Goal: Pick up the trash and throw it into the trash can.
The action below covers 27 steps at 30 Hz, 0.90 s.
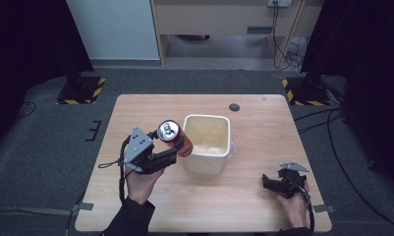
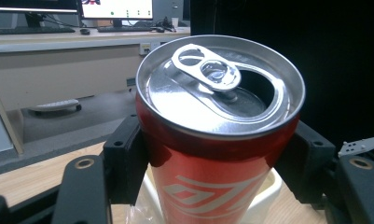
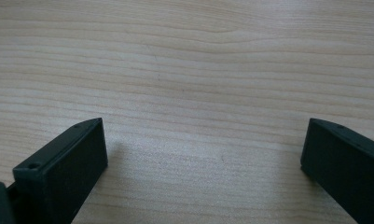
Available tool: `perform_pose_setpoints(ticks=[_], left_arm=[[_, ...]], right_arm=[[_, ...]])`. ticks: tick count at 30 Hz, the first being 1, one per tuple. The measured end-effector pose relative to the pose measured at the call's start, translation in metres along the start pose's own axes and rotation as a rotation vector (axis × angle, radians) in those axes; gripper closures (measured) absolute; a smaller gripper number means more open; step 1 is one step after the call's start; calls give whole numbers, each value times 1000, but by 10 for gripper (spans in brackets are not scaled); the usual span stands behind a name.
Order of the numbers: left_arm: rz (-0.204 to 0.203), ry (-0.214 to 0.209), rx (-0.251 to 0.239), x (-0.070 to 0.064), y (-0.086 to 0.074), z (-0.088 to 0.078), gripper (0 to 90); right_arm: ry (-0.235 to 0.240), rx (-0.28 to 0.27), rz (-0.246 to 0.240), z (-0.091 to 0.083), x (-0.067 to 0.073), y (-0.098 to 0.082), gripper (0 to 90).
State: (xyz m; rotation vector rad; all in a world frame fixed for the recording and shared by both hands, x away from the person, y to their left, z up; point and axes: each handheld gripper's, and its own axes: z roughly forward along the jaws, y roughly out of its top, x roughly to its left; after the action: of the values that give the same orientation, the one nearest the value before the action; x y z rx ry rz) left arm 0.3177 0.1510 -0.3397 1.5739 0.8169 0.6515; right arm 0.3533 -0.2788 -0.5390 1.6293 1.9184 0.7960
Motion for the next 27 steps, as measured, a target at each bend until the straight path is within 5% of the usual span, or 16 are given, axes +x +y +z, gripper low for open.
perform_pose_setpoints(ticks=[15, 27], left_arm=[[1, -4, -3, -5, 6, 28, 330], [5, -7, 36, -9, -8, 56, 329]], right_arm=[[0, -1, -1, 0, 0, 0, 5], [2, -1, -3, 0, 0, 0, 4]])
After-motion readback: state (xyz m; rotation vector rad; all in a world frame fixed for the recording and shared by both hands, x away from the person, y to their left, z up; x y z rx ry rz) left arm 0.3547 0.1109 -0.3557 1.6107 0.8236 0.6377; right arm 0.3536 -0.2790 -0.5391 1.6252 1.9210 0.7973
